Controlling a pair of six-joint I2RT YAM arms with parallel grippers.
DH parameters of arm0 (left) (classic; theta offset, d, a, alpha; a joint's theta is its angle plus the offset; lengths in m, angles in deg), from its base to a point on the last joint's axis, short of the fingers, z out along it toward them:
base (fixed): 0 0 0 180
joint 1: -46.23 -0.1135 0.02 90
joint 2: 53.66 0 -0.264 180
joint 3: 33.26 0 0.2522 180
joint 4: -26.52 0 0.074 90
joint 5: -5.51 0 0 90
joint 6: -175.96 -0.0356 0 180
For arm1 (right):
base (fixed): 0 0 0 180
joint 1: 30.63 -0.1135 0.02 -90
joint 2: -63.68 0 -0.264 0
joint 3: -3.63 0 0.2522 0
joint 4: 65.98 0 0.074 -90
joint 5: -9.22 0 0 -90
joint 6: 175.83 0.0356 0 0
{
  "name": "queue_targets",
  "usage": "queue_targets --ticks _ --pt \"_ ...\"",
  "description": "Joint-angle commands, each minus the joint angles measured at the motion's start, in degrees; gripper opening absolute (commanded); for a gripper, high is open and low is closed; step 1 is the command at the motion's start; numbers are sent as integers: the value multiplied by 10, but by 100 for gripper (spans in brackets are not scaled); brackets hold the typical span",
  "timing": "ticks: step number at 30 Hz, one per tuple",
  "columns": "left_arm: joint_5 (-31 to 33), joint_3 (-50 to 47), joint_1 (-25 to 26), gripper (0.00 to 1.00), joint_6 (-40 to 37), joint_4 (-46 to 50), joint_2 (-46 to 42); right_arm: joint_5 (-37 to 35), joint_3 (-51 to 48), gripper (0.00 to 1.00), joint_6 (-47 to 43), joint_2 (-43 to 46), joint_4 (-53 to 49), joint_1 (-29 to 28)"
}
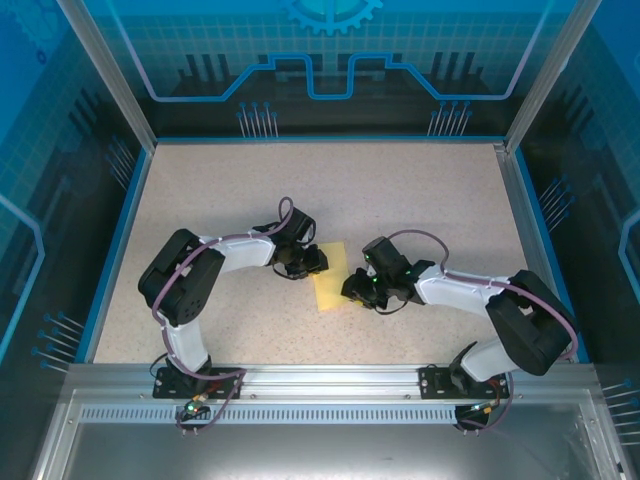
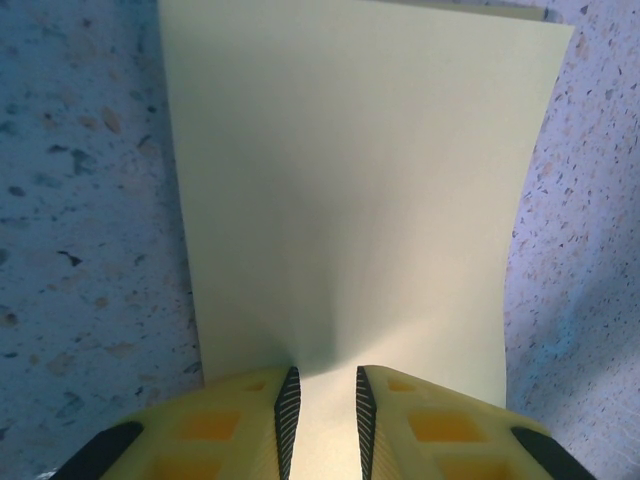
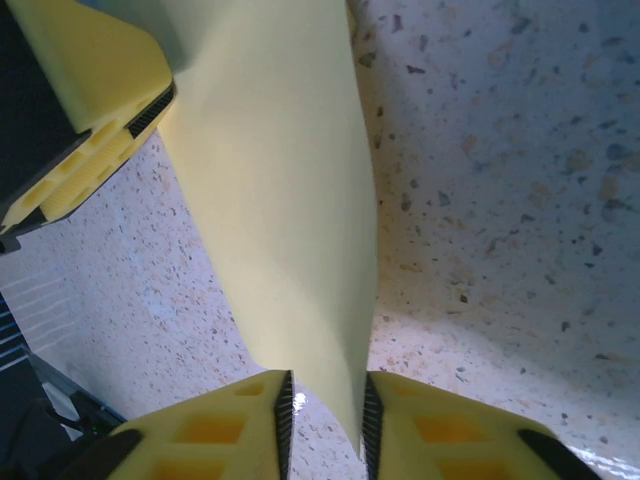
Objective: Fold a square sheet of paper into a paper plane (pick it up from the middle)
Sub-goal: Third fold the triangle at the center of the table.
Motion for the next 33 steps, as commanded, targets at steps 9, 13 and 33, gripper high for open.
queue_targets --ticks 9,13,33 --pt "-37 7 -5 29 -2 -9 -11 -12 50 8 -25 -32 1 -12" --pt "-30 21 -6 29 -12 3 -26 -12 85 9 -30 -73 -3 -18" --pt "7 71 -37 23 -31 39 33 -18 146 11 -46 -163 45 -31"
